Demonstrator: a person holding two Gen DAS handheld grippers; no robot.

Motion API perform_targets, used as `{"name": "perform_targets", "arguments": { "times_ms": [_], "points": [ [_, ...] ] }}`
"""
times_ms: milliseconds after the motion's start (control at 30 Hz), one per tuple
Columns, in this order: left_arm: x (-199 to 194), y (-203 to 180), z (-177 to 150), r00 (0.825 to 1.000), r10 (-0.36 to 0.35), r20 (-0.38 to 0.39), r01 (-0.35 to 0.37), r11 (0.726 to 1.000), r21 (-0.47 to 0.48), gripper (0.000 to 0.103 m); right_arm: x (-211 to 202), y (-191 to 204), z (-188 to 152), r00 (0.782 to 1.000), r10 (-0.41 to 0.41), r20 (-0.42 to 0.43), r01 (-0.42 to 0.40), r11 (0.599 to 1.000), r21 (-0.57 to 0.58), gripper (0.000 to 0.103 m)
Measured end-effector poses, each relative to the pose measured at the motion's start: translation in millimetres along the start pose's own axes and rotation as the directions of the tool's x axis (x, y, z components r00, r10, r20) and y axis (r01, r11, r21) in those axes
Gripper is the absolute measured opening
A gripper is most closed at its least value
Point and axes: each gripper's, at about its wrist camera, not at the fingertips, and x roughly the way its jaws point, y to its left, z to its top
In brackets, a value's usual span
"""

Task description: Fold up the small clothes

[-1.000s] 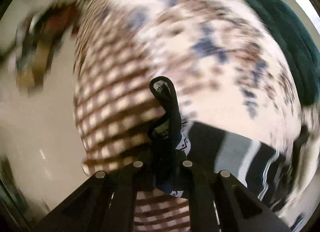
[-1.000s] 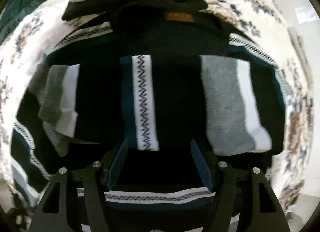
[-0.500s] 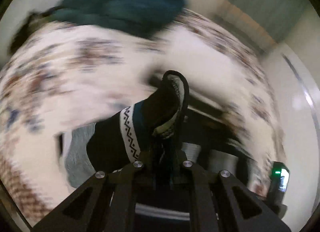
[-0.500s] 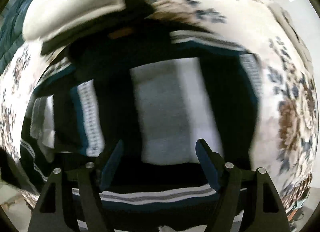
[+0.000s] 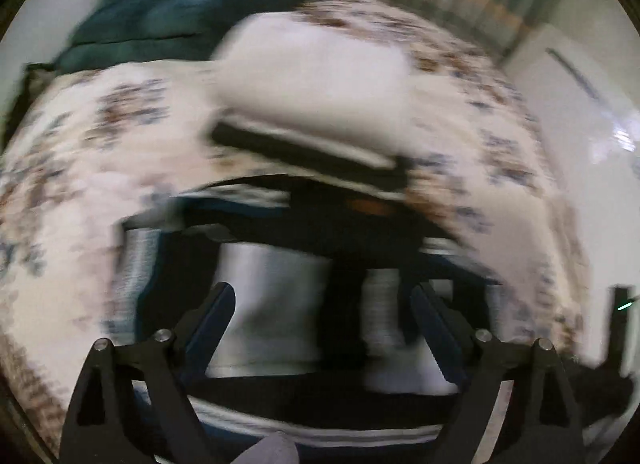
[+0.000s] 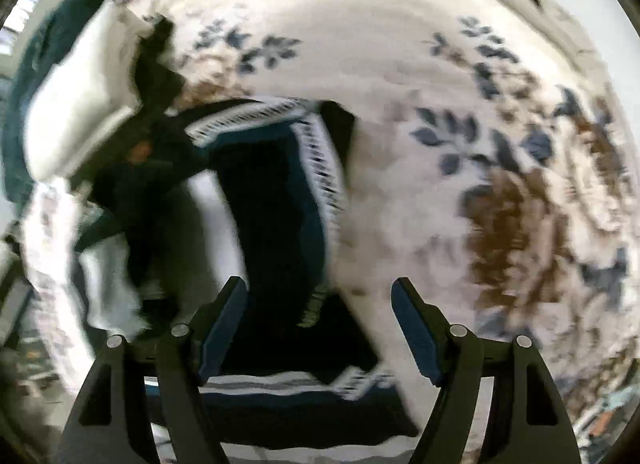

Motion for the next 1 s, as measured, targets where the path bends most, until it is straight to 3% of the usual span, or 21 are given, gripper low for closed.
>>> {"name": "perform_targets", "arguments": {
  "times_ms": [67, 200, 267, 367, 433, 467, 600, 733, 833, 933, 1000],
  "points": [
    [-3, 40, -5, 0.995, 0.098, -0.006, -0.098, 0.994, -0.043, 0.090, 2, 10, 7, 0.998, 0.065, 0.004, -0.065, 0.998, -0.006, 0.077],
    [-3, 110, -22, 0.964, 0.263, -0.051, -0.267, 0.958, -0.106, 0.090, 28, 44, 25, 0.991, 0.134, -0.022, -0.135, 0.991, -0.023, 0.077],
    [-3, 129, -29, 0.951, 0.302, -0.070, -0.309, 0.943, -0.127, 0.090, 58, 60, 37, 0.991, 0.114, -0.075, -0.116, 0.993, -0.018, 0.077],
    [0, 155, -34, 0.934, 0.345, -0.092, -0.356, 0.920, -0.164, 0.090, 93, 76, 45, 0.978, 0.154, -0.138, -0.155, 0.988, 0.002, 0.073],
    [1, 169, -35, 0.930, 0.353, -0.098, -0.366, 0.910, -0.196, 0.090, 104, 90, 46, 0.973, 0.168, -0.159, -0.173, 0.985, -0.022, 0.033],
    [2, 173, -34, 0.932, 0.348, -0.100, -0.361, 0.909, -0.208, 0.090, 102, 99, 43, 0.982, 0.121, -0.148, -0.133, 0.988, -0.073, 0.008],
    [8, 179, -22, 0.940, 0.328, -0.094, -0.341, 0.911, -0.234, 0.100, 61, 94, 31, 0.995, 0.099, -0.018, -0.101, 0.989, -0.112, 0.008],
    [29, 169, -2, 0.955, 0.282, -0.086, -0.295, 0.930, -0.221, 0.100, 17, 51, 23, 0.998, 0.033, 0.057, -0.030, 0.998, -0.059, 0.008],
    [54, 153, 13, 0.965, 0.247, -0.087, -0.259, 0.949, -0.178, 0.100, 13, 24, 24, 0.999, -0.021, 0.033, 0.022, 0.999, -0.036, 0.008],
    [87, 138, 27, 0.963, 0.245, -0.111, -0.257, 0.961, -0.103, 0.101, 20, 5, 27, 0.997, -0.077, 0.003, 0.077, 0.996, -0.042, 0.009],
    [110, 131, 31, 0.954, 0.261, -0.151, -0.270, 0.962, -0.046, 0.100, 33, -7, 31, 0.994, -0.093, -0.061, 0.091, 0.995, -0.029, 0.018]
  ]
}}
